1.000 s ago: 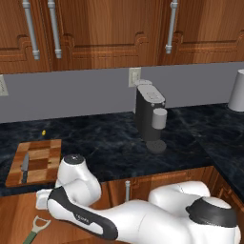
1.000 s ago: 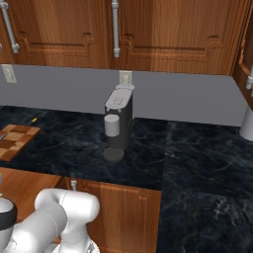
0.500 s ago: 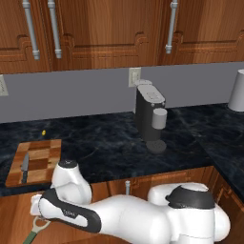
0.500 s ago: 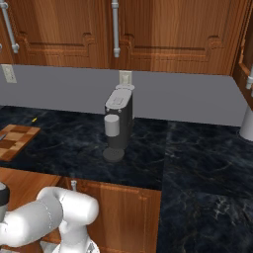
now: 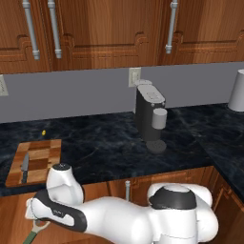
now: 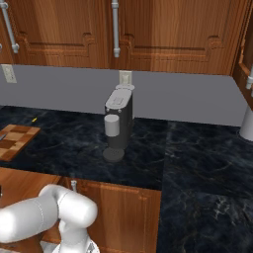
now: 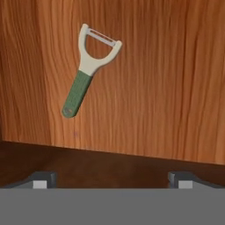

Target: Open the drawer on the left and place the cutting tools on the cutting board.

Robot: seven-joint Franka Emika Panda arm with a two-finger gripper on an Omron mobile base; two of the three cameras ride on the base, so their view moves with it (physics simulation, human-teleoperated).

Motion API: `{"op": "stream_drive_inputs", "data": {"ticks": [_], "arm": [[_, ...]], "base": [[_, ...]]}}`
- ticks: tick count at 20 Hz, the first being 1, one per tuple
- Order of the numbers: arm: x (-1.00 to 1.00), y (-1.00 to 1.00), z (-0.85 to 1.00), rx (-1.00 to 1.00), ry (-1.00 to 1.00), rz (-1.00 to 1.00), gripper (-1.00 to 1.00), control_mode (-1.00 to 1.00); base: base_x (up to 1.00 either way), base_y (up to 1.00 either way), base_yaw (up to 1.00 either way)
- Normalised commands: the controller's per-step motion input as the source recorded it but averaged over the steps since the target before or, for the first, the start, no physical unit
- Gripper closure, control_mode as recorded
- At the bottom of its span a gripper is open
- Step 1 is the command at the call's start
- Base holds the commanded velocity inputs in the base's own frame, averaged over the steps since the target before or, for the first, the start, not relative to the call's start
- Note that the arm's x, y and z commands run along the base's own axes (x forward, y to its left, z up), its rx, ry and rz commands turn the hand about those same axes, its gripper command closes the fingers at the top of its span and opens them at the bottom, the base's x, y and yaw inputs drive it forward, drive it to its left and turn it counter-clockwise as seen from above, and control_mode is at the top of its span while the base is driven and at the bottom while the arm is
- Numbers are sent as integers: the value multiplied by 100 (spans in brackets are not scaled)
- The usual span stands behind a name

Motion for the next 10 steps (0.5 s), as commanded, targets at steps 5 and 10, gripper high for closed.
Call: {"op": "stream_drive_inputs", "data": {"ticks": [5,10], "arm": [[0,11,-30,0,0,0,-100,-100],[0,7,-28,-1,0,-1,-100,-100]], "base": [[0,0,0],[0,0,0]]}}
